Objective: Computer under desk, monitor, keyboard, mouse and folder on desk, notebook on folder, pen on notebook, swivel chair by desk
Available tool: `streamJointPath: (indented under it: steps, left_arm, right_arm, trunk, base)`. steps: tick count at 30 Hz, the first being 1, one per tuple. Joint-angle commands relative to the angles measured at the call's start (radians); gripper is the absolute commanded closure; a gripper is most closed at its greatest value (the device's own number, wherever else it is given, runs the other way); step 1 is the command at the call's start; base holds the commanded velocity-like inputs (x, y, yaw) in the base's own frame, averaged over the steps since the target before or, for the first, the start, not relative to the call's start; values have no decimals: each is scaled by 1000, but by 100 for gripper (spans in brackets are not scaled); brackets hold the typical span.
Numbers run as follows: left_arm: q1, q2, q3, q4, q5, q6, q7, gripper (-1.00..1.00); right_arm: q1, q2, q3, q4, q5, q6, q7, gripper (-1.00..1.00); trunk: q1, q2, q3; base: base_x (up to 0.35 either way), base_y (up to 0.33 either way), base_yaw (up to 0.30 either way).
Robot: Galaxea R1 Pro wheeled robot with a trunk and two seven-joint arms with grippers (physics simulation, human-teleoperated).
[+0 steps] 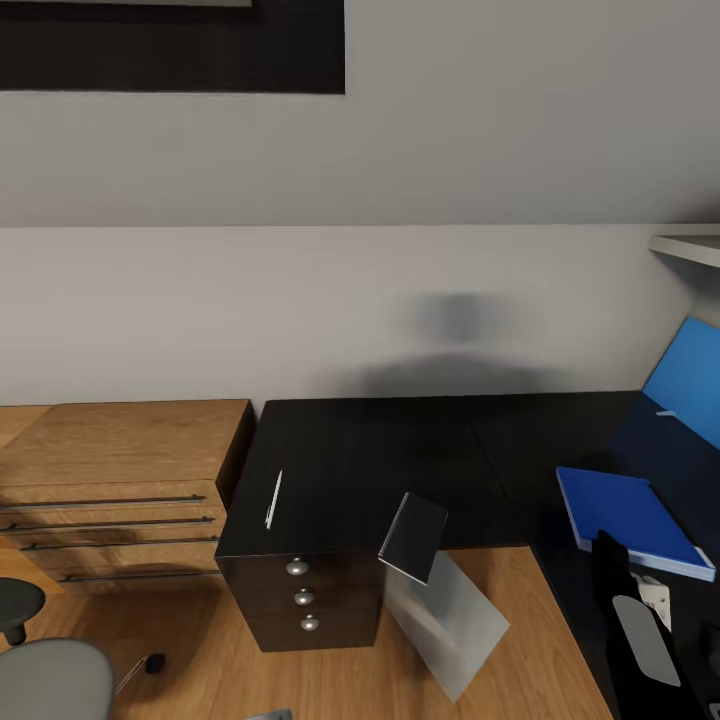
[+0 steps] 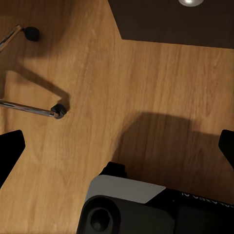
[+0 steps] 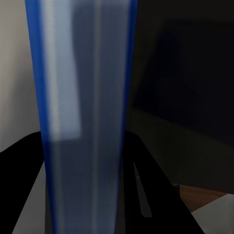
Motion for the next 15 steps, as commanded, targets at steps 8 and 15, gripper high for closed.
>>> streamJointPath:
  steps: [8,15]
  left_arm:
    - [-1,0,-8,0,11,-6,5,-100]
    - [-1,0,-7,1,11,-6,4,-100]
  right_arm:
    - [-1,-1,1,-1,-11,-5,-4,-100]
    - [-1,-1,1,-1,-11,-5,-4,-100]
  trunk:
    - [0,-1,-2]
    - [0,-1,-2]
  base:
    - [0,0,0]
    - [0,0,0]
